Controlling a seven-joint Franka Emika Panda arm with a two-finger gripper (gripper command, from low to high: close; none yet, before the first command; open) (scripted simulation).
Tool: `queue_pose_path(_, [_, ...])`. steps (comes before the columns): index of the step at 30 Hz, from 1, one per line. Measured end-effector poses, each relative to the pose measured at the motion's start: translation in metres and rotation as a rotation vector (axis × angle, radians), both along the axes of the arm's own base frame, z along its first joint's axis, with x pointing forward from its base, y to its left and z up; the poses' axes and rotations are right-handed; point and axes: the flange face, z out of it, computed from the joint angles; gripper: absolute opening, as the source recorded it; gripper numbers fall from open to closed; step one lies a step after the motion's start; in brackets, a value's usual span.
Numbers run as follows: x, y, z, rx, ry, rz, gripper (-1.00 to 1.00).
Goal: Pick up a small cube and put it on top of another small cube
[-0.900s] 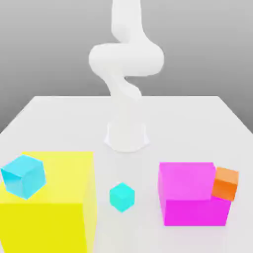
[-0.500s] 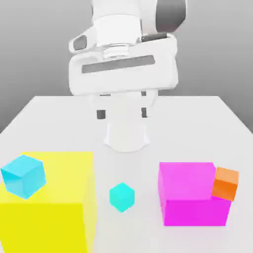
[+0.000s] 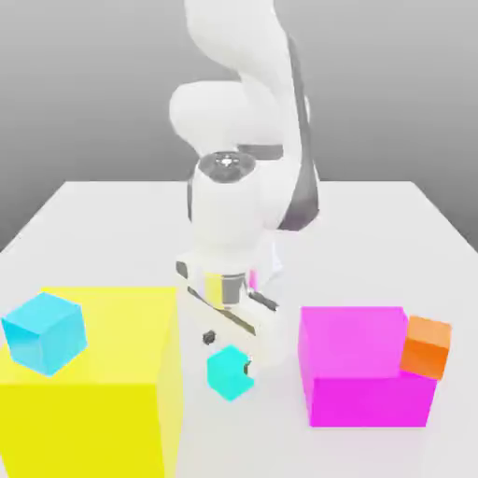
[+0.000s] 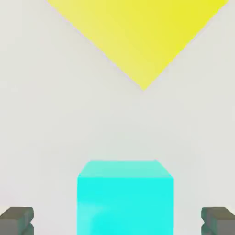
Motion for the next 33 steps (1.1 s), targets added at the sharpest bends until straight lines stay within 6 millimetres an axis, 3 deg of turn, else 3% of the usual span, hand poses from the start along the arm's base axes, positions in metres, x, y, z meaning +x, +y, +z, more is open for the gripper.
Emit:
queue_pose_path(3, [-0.003,0.001,-0.017,0.001,0.004,-0.002,0.0])
queue_pose_path(4, [-0.005,0.001,-0.022,0.001,0.006,-0.003,-1.0])
queue_pose_path(11, [-0.005,0.002,-0.023,0.001,0.004,-0.003,-1.0])
queue_pose_path(24, [-0.004,0.002,0.039,0.001,0.004,0.0,-1.0])
queue_pose_path(27, [0.025,-0.005,0.076,0.006,-0.082,0.033,-1.0])
queue_pose_path(33, [0.083,-0.018,0.184,-0.011,-0.245,0.184,-1.0])
